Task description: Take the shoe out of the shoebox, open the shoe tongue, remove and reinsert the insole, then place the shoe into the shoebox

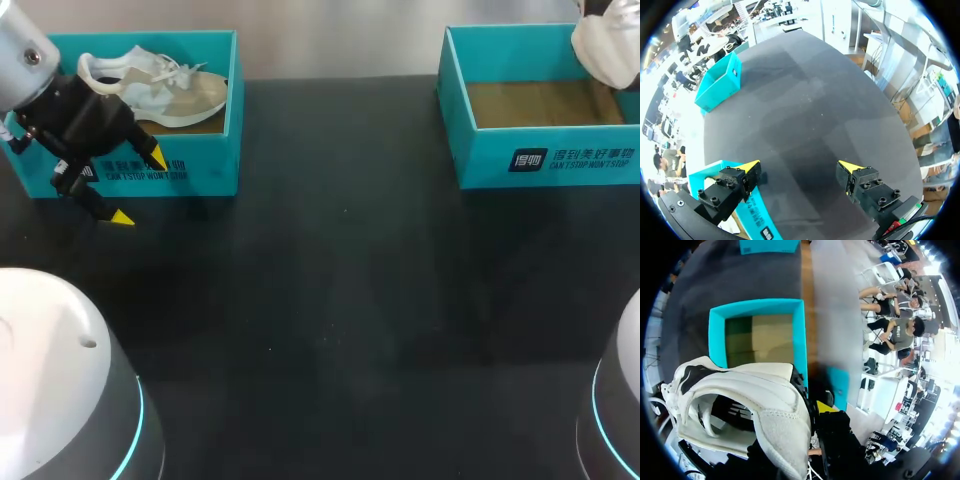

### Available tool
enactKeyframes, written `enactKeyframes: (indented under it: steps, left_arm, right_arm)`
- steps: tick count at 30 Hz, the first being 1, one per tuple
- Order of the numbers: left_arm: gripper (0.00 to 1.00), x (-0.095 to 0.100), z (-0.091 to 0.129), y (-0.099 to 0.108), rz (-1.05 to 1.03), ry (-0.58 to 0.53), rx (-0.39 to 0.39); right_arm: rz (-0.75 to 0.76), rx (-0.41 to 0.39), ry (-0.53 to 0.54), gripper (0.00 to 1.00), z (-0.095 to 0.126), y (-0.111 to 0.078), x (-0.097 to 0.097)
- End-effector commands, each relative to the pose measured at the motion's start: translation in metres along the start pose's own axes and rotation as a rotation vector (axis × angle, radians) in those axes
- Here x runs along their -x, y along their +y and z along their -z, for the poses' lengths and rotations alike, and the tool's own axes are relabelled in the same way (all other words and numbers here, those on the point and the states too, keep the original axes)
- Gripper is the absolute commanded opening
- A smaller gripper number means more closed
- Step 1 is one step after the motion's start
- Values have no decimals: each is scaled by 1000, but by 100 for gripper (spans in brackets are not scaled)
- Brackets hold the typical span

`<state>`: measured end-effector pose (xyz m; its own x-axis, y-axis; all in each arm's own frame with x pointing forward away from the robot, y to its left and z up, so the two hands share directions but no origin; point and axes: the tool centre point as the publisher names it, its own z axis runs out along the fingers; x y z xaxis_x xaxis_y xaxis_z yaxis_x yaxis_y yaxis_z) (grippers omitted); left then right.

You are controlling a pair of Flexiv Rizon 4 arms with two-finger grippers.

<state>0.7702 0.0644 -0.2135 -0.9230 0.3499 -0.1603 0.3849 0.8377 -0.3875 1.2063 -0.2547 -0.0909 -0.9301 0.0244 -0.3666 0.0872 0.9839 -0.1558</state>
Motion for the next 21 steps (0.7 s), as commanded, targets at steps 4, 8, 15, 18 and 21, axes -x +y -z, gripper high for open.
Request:
enactKeyframes:
  steps: [4,8,15,18,21]
  left_arm:
    - [100,-1,1,0,-1,-1,2]
    - [100,-1,1,0,-1,-1,2]
    - [100,-1,1,0,-1,-1,2]
    - [100,-1,1,0,-1,-1,2]
    - [100,-1,1,0,-1,-1,2]
  right_arm:
    - [47,19,19,0,-27,-10,26]
    - [53,24,29,0,-33,-16,28]
    - [-129,29,52,0,-46,-30,25]
    - [-275,-11,75,0,-56,-39,19]
    - [-446,-84,88,0,-63,-49,11]
